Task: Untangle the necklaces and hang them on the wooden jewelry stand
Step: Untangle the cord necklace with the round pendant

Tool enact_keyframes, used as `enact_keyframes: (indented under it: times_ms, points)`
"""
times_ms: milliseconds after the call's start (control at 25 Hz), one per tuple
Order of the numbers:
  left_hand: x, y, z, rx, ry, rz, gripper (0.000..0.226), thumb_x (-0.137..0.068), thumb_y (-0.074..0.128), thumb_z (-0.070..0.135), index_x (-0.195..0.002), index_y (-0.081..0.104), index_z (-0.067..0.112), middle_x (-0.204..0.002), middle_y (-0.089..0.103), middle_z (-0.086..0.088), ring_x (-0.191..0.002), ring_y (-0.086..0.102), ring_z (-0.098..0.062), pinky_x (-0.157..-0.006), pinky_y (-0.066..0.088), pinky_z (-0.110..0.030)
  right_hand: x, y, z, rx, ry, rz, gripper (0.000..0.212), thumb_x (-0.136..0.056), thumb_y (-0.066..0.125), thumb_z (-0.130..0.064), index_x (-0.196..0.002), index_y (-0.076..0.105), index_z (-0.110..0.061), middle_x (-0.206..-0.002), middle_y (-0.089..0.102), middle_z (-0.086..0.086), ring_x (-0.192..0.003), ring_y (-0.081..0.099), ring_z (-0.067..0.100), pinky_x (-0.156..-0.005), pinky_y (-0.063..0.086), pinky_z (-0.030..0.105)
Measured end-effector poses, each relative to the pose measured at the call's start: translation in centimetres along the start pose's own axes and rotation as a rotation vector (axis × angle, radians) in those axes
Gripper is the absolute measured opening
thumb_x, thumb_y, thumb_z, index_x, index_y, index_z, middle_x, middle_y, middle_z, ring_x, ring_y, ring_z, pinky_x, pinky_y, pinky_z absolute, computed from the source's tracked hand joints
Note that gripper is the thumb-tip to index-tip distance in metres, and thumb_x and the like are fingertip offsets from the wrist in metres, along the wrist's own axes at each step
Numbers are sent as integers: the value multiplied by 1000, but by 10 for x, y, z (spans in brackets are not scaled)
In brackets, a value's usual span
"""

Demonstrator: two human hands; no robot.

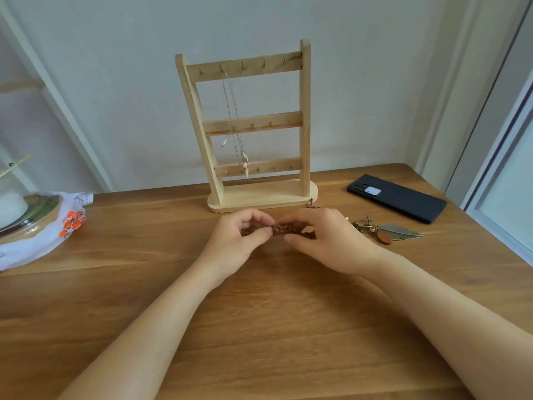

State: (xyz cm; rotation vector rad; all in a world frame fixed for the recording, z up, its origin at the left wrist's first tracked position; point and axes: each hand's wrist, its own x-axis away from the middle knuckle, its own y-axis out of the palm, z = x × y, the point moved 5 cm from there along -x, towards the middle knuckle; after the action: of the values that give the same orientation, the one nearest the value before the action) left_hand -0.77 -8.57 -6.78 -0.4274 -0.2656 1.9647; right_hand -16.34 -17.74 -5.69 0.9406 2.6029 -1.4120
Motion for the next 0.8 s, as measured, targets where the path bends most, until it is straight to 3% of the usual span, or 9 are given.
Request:
enact_keyframes:
  times_ms: [120,280,400,520,680,800]
  points:
    - [2,2,-1,184,-9,23,19,-89,72,7,-101,75,22,-90,73,5,-92,67,-12,-89,52,-30,0,2,3,-96,19,79,22,-95,67,-22,-116,74,-22,-92,73,-10,-85,63,0,-74,48,13]
    - [5,11,-3,416,-81,-82,34,-89,70,1,-119,67,16,-94,71,-1,-95,67,-17,-89,53,-36,0,6,2,-86,-26,155,17,-91,73,-22,-107,77,-23,-88,76,-12,-82,68,3,-73,52,18]
    - [3,11,-4,378,-89,-44,26,-88,71,0,-111,72,13,-101,75,-6,-95,71,-20,-83,57,-29,-1,7,3,-80,-26,204,18,-90,74,-22,-107,78,-22,-85,74,-12,-78,67,6,-72,51,17]
    - [4,6,-4,317,-88,9,20,-85,75,2,-104,74,10,-87,75,-5,-80,70,-15,-72,56,-23,-3,10,8,-60,6,187,21,-90,74,-25,-110,77,-21,-83,72,-11,-77,64,5,-72,49,16]
    - [4,0,-4,212,-116,32,23,-80,82,10,-100,77,19,-84,76,0,-72,68,-4,-61,49,-15,-6,9,7,-37,22,195,20,-93,70,-21,-111,75,-27,-79,67,-11,-71,58,4,-66,41,12]
    - [3,-3,-5,158,-140,27,20,-82,80,13,-98,77,25,-87,75,4,-76,66,4,-59,46,-9,-11,9,5,-2,35,152,22,-95,66,-21,-113,73,-32,-77,67,-6,-68,58,7,-61,46,18]
